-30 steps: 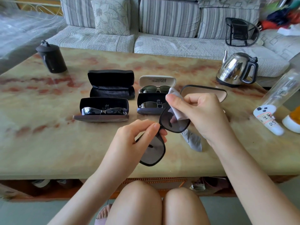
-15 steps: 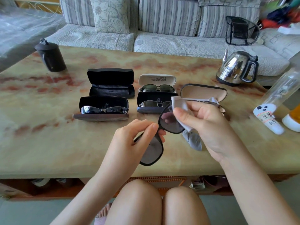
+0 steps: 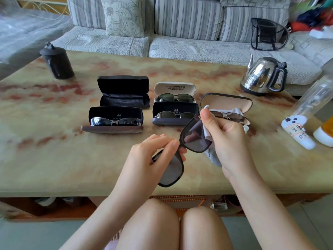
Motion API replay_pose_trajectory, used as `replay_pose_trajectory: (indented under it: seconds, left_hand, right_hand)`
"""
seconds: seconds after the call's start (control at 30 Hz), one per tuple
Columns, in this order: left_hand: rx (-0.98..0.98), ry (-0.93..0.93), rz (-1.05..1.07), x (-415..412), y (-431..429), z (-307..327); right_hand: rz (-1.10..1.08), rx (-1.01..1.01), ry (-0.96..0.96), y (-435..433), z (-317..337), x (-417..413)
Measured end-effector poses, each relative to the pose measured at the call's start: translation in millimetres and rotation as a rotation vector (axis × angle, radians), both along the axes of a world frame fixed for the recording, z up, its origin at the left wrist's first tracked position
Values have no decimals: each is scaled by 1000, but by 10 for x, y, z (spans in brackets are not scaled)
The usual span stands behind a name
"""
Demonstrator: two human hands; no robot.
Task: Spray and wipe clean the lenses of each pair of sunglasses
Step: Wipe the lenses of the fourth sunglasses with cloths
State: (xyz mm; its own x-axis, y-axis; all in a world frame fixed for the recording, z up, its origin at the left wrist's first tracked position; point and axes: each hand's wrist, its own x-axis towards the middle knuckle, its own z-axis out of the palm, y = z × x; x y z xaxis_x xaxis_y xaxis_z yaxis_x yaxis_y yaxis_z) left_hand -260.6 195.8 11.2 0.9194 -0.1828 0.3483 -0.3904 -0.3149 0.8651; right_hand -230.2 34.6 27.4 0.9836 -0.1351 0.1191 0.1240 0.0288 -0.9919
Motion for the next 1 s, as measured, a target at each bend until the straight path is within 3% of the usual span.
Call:
replay_pose_trajectory:
  seconds: [0.1,0.27,0.4,0.6,0.7,0.87,1.0]
  left_hand:
    - [1,23,-18,6,-3,-1]
    - [-152,99,-64,83,100,128]
    - [-230,137,-59,139,161,191]
    - [-245,149,-62,158,185,180]
    - [-247,157,-64,158,170,178]
    - [-216,157,-75,164,168,180]
    - [-164,186,-115,172,157,207]
  right_hand:
    - [-1,-107,6,-40,-34,-16]
    - [1,-19,102,-212,-48,-37]
    - [80,-68,183,-295,-40,-50]
    - [30,-185,209,-331,24,-110]
    - [52,-279,68,-323,99,-169]
    - [-60,-135,-149,-322,137,-144]
    - [-110,-221,-347,-269,281,-80]
